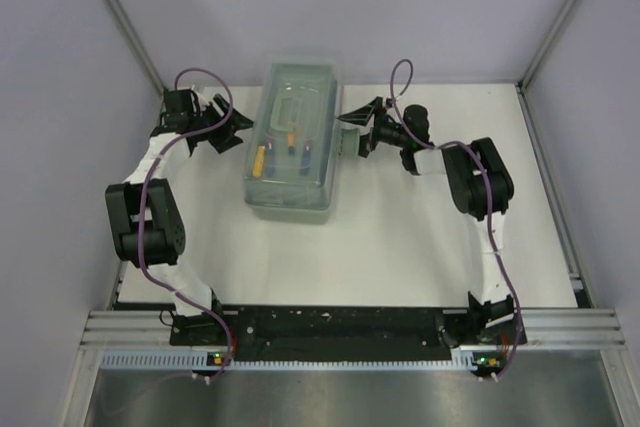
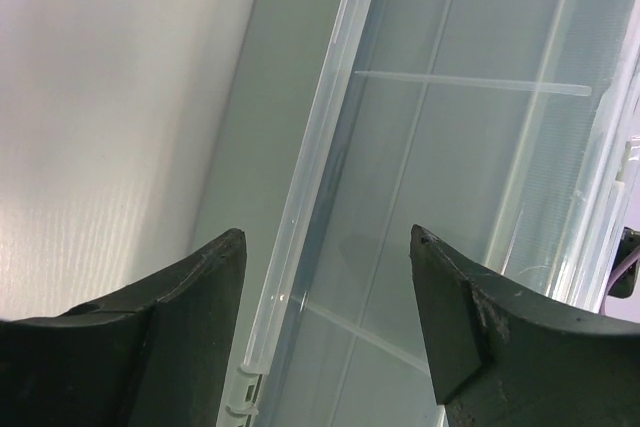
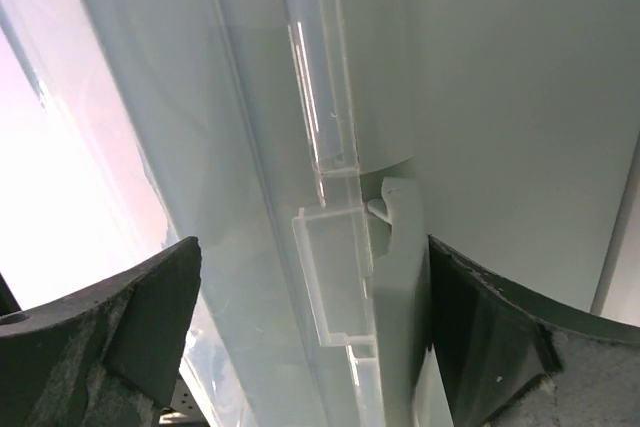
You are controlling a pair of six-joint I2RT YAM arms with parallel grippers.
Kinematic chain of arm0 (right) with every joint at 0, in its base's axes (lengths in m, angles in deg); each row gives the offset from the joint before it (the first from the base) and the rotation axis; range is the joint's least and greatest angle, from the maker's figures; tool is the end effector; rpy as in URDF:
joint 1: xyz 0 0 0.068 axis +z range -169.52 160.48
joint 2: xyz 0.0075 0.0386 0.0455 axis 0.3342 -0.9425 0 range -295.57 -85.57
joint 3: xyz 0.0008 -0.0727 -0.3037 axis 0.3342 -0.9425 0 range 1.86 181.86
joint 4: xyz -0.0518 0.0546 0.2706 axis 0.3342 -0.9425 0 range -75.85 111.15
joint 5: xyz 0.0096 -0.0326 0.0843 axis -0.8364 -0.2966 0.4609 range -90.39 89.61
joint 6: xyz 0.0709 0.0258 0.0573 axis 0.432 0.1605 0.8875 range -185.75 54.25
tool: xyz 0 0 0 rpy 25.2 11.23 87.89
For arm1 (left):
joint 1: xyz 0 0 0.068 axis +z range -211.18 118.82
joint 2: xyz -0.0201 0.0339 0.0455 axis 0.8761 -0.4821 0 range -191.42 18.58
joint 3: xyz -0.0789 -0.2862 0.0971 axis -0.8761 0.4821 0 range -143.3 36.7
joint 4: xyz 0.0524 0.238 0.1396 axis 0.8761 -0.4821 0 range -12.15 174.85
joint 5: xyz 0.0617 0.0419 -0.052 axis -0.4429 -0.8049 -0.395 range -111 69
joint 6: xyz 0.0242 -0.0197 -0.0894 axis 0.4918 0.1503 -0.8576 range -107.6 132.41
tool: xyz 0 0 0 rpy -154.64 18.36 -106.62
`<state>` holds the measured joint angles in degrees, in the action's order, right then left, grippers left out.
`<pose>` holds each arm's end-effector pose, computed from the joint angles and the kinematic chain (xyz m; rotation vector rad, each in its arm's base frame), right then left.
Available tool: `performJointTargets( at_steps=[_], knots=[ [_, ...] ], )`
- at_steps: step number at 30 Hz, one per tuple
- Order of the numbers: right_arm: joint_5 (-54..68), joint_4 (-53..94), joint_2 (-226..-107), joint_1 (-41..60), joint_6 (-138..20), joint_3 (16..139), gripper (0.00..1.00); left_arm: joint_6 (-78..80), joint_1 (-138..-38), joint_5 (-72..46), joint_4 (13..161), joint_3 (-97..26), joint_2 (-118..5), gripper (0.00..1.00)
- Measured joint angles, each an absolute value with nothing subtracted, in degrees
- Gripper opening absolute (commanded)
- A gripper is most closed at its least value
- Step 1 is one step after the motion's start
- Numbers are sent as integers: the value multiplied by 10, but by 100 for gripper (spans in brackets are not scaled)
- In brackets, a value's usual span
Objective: Pack the tool kit
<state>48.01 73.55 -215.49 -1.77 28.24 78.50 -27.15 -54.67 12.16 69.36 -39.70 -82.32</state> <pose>0.5073 0.2296 0.1680 0.5119 2.0160 2.0302 0.4582 0.0052 0.2635 -0.6030 2.2307 -0.9571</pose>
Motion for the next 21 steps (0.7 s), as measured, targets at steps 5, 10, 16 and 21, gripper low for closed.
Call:
performJointTargets(
  at_steps=[5, 10, 16, 21],
  knots=[
    [480, 635, -2128, -19, 275, 785, 77, -282, -555, 105, 694, -397, -823, 70],
    [467, 445, -2074, -19, 195, 804, 80, -287, -572, 58, 694, -397, -823, 70],
    [456, 308, -2045, -21, 129, 836, 79, -295, -588, 17, 694, -397, -822, 69],
    [458, 301, -2045, -21, 135, 837, 74, -297, -591, 10, 694, -397, -822, 69]
  ],
)
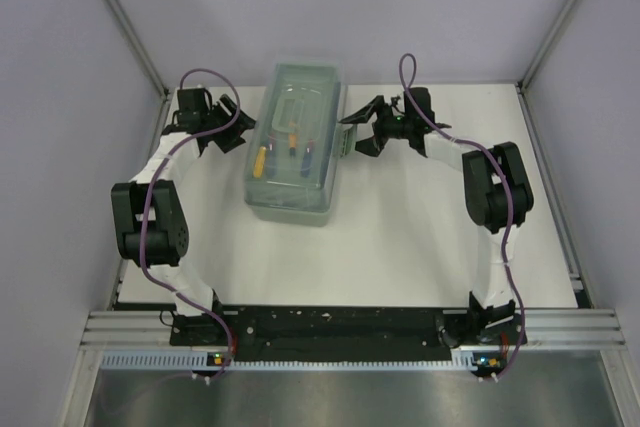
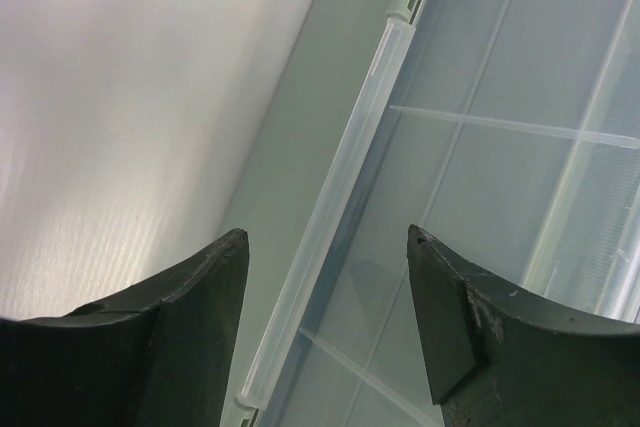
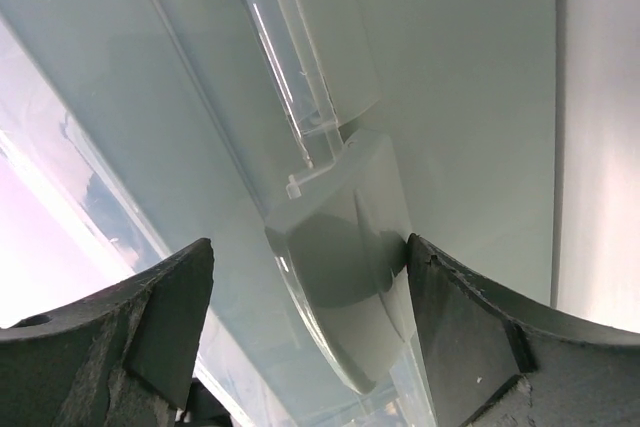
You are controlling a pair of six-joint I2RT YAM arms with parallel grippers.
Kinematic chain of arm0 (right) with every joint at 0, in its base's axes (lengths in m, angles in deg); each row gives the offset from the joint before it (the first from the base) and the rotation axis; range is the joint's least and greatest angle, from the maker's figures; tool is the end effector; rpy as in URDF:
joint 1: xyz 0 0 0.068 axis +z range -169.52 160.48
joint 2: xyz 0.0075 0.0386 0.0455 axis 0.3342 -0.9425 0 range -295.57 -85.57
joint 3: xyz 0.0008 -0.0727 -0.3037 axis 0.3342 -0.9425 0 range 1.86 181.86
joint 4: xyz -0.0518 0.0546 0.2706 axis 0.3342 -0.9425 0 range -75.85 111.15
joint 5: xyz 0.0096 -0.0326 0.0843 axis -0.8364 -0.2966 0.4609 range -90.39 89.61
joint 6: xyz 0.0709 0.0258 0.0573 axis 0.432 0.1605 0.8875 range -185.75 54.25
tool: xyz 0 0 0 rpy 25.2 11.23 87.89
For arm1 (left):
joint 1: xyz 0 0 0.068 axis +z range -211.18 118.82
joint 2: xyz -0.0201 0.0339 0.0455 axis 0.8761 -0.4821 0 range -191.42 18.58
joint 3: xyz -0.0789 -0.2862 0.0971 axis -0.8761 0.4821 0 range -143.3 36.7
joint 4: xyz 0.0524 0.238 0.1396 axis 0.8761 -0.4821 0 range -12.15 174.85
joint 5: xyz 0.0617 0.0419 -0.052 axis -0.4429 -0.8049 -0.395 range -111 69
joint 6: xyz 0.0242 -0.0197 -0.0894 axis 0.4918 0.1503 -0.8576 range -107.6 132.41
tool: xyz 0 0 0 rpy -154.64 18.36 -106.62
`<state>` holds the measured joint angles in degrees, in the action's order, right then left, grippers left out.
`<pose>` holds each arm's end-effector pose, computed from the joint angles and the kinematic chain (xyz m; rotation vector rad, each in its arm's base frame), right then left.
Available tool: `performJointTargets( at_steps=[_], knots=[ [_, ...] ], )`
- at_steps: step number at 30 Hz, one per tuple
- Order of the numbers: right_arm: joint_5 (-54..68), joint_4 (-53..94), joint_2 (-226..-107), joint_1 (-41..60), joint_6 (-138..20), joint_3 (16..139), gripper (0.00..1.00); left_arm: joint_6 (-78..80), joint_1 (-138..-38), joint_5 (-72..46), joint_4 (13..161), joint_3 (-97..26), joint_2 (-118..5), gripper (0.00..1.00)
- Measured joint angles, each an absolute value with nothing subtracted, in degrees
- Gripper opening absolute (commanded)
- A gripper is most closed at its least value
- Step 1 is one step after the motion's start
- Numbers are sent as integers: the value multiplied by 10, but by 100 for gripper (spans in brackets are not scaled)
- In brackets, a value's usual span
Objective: Pack the tool kit
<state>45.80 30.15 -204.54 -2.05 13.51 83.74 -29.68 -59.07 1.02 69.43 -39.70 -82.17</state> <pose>0.4900 0.2190 0.2049 0.7008 2.3584 1.7440 0.4624 -0.0151 0.2599 -0.6773 2.2311 -0.7968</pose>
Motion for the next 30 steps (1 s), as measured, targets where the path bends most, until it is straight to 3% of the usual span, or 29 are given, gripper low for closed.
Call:
performJointTargets(
  at_steps=[12, 23, 27, 30],
  knots=[
    [439, 193, -2045, -17, 109, 875, 57, -297, -597, -2, 695, -397, -822, 69],
    [419, 68, -2045, -13, 58, 942, 59, -297, -602, -16, 699, -395, -822, 68],
    [422, 58, -2045, -13, 57, 955, 53, -297, -603, -16, 702, -394, -822, 68],
    [419, 51, -2045, -12, 54, 957, 43, -297, -603, -16, 703, -394, -822, 68]
  ],
)
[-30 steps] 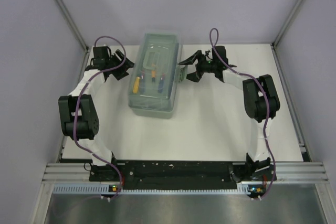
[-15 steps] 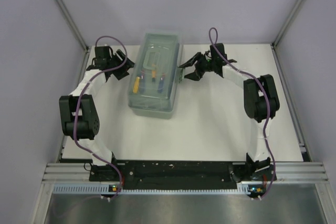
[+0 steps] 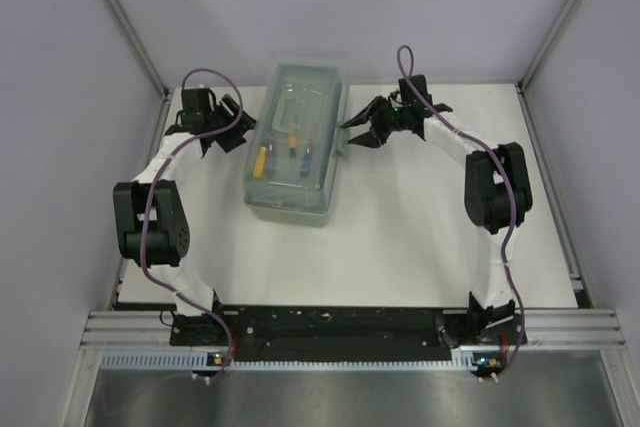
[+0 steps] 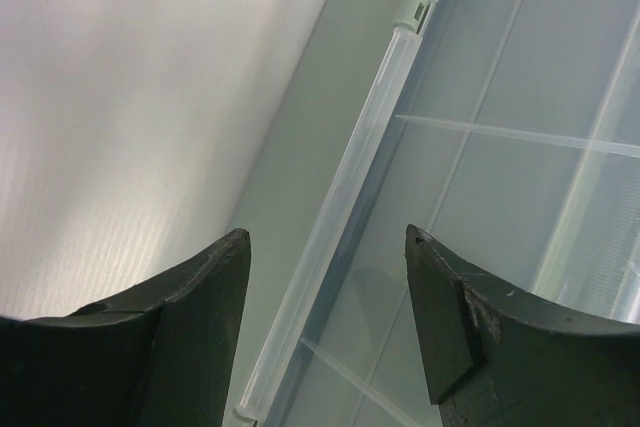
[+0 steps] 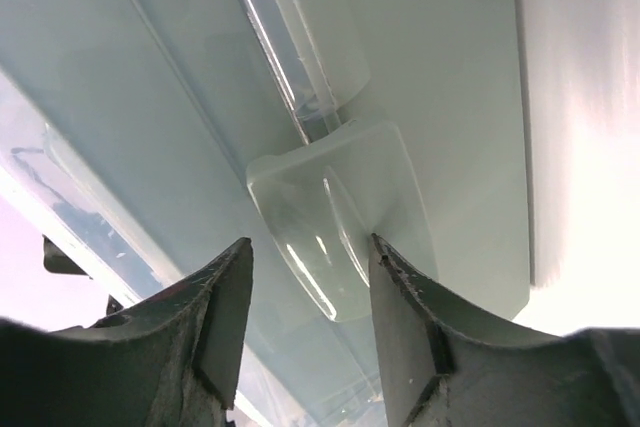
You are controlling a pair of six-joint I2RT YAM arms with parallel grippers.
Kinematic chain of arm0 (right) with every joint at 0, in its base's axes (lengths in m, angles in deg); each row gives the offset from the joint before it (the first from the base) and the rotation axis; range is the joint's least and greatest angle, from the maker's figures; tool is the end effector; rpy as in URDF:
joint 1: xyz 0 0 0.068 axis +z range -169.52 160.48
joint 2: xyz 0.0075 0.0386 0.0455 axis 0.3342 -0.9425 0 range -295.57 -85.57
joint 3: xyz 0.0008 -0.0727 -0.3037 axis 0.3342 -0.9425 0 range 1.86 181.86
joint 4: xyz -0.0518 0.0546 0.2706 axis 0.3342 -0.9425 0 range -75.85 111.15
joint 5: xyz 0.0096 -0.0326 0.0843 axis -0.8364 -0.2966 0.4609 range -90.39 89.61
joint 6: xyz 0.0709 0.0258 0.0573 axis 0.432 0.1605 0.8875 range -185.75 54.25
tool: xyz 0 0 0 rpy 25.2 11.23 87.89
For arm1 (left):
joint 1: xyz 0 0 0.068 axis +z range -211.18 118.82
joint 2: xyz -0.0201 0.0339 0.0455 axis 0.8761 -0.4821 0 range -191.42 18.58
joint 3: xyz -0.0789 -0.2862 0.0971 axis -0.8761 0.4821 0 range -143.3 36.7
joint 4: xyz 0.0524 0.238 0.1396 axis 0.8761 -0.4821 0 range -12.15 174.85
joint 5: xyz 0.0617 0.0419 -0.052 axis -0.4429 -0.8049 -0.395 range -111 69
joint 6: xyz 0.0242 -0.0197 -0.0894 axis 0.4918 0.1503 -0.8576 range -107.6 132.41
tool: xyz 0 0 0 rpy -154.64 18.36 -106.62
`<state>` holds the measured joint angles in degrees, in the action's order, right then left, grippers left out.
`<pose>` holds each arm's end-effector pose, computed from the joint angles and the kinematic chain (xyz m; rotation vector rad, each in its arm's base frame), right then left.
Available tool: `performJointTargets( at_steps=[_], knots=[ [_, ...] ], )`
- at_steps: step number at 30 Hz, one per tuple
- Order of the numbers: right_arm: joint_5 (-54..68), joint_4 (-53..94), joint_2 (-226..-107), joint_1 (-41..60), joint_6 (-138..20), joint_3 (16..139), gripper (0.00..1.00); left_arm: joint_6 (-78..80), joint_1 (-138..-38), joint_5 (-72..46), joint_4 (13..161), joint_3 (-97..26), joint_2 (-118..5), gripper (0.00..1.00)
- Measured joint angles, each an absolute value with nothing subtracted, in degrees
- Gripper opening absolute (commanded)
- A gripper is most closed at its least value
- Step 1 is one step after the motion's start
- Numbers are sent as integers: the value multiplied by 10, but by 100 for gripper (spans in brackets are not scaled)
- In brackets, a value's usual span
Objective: Pack the tool kit
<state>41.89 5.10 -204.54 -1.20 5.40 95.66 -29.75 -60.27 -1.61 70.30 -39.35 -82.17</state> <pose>0.4914 0.2234 0.2308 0.7482 2.5302 1.5434 0.4635 -0.0210 0.2584 -0.6755 2.2235 -0.7575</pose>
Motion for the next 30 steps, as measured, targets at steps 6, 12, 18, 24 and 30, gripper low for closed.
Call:
performJointTargets(
  at_steps=[6, 12, 18, 24, 30],
  knots=[
    [411, 30, -2045, -11, 46, 957, 19, -297, -603, -17, 703, -394, -822, 68],
    [413, 31, -2045, -9, 31, 957, 18, -297, -603, -19, 704, -394, -822, 68],
    [406, 30, -2046, -6, 0, 957, 22, -297, -603, -19, 704, -394, -822, 68],
    [393, 18, -2049, 2, -49, 971, 27, -295, -603, -20, 705, -394, -822, 68],
    [384, 11, -2049, 5, -87, 976, 29, -294, -603, -20, 705, -394, -822, 68]
  ],
)
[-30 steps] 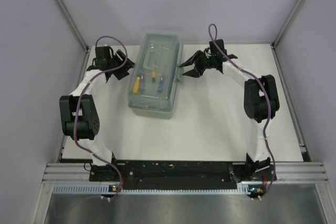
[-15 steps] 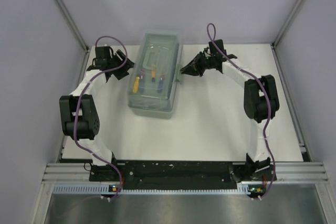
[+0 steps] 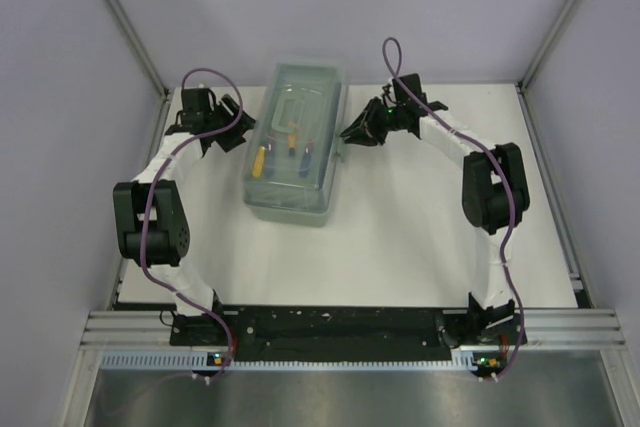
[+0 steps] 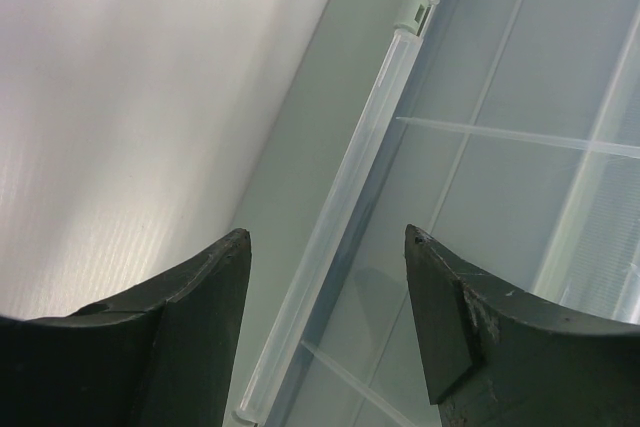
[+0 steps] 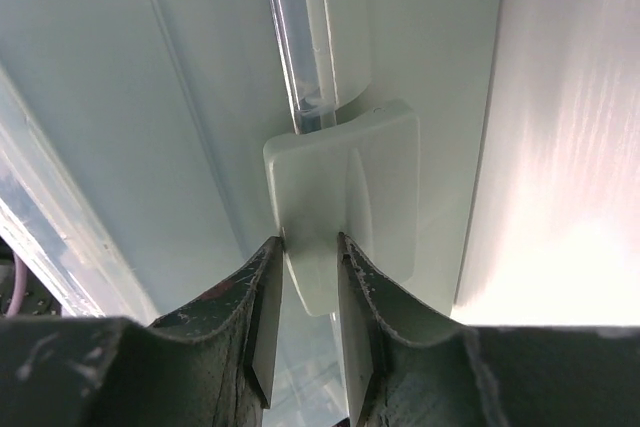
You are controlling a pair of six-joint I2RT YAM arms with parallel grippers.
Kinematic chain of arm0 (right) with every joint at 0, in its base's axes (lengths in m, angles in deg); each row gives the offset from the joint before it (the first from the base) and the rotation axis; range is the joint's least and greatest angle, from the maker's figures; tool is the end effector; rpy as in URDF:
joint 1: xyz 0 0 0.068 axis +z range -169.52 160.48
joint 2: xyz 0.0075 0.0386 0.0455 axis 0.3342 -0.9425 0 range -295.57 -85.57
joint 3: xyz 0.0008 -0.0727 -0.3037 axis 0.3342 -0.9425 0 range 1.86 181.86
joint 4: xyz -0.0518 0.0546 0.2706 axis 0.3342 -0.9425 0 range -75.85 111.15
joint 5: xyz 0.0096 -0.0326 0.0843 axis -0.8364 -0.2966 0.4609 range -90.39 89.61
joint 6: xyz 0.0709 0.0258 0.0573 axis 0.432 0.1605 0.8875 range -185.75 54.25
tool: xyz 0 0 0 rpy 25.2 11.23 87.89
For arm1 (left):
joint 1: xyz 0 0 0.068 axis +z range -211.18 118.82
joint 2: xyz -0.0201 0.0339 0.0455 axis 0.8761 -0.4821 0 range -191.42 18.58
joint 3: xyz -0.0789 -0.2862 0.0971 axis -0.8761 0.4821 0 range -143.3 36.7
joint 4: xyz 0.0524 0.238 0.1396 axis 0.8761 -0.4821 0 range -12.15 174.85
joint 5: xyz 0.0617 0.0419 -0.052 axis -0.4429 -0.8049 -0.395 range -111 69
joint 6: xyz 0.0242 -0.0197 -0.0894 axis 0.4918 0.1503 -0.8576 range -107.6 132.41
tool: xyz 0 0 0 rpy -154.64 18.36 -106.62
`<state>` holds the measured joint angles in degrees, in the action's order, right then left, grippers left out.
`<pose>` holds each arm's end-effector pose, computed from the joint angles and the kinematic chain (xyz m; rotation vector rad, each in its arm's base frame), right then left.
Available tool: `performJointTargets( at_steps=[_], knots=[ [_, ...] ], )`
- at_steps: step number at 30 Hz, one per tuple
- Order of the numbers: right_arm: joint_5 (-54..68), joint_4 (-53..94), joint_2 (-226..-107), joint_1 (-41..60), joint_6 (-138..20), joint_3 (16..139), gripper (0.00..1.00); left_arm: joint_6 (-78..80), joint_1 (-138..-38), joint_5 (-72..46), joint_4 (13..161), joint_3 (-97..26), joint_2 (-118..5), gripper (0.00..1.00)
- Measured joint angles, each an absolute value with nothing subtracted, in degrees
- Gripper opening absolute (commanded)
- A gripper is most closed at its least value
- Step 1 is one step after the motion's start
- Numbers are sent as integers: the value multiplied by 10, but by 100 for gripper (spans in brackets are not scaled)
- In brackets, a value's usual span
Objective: Pack the tool kit
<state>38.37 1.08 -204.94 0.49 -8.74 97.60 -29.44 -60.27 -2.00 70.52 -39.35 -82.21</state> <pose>0.4876 0.2346 0.2302 0.4479 2.5535 1.3884 0.4641 -0.0205 0.2585 -0.6712 2.2201 -0.7476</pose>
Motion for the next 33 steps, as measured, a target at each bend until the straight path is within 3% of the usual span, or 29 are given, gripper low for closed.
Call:
performJointTargets(
  at_steps=[13, 25, 33],
  knots=[
    [314, -62, -2049, 15, -156, 1032, 31, -280, -605, -18, 694, -401, -822, 68],
    [231, -59, -2005, -21, -208, 980, 31, -279, -637, 28, 667, -405, -822, 68],
    [198, -57, -1989, -21, -243, 963, 57, -279, -639, 44, 666, -405, -826, 68]
  ],
)
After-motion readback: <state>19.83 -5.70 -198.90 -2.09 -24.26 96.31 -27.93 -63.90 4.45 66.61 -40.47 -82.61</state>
